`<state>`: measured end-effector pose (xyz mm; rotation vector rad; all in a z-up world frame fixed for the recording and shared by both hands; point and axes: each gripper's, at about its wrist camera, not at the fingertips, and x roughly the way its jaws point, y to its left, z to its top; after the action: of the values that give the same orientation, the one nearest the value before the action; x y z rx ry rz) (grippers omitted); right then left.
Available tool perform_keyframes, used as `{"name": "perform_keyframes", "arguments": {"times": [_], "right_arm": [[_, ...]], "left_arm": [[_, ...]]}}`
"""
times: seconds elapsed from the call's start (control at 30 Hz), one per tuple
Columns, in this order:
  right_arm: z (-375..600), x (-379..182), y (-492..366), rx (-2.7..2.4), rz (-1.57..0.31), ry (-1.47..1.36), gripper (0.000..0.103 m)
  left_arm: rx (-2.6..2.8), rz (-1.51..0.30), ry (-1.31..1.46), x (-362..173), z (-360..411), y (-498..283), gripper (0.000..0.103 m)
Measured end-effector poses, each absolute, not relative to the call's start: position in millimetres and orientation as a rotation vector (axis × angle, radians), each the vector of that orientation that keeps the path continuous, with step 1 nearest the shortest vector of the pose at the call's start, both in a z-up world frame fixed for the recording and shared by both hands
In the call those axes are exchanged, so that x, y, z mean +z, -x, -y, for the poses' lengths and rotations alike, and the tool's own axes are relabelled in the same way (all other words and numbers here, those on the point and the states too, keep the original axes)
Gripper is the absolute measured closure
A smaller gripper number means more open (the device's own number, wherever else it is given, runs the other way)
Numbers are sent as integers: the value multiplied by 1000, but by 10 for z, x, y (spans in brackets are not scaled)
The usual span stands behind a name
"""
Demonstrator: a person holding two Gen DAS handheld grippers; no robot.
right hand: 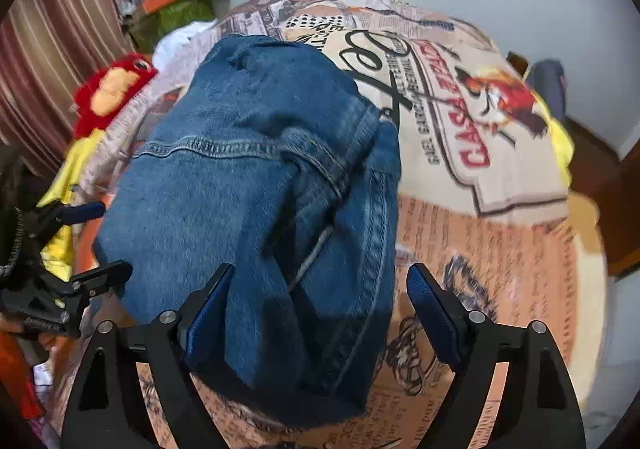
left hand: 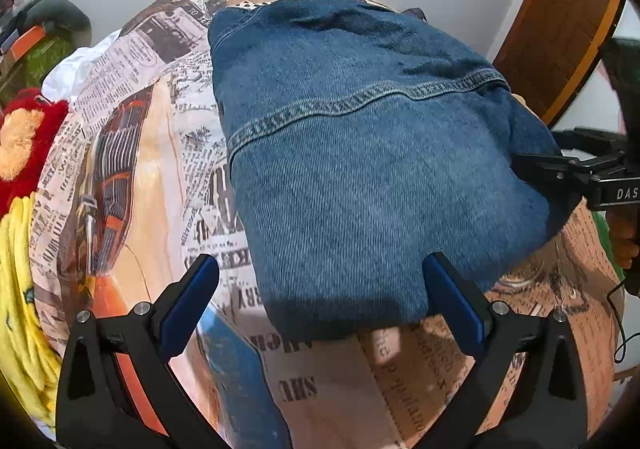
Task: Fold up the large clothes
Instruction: 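Grasp the jacket bundle edge with the right tool and tuck it, release, then grasp the folded denim bundle with the right tool while the left tool grasps its other end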
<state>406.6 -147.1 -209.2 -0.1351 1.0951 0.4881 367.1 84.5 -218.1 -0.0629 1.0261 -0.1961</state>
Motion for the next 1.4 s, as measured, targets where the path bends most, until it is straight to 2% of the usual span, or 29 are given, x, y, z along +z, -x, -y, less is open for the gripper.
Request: {"name": "perform_keyframes", "arguments": {"times": [0.13, 0.33, 0.43, 0.7, 0.97, 1.13, 1.4], "right_arm": [[1685, -2195, -4036, 508, -1141, 27, 18], [1913, -2218, -3961, 524, -1178, -104, 18], [2029, -2235, -3939, 525, -1222, -170, 17], [2031, -1972, -3860, 475, -1166, -43, 15], [1953, -1629, -4154, 539, -1099, -168, 13], [1777, -1752, -4439, 586, -1163, -226, 12], [1618, -2409, -4949, 631, -1358, -298, 11]], "left_arm": [[-202, -1051, 92, -2245, -861, -3594, 0], [-80, -1085, -74, -2381, -896, -3391, 0], [-58, -1085, -39, -2390, -1076, -3314, 0], [6, -933, 71, -1884, -1420, -3332, 0], [-66, -867, 170, -1572, -1404, -3729, 0], [-139, -967, 322, -1820, -1432, -4119, 0], [-217, -1134, 516, -2436, -1450, -4531, 0]]}}
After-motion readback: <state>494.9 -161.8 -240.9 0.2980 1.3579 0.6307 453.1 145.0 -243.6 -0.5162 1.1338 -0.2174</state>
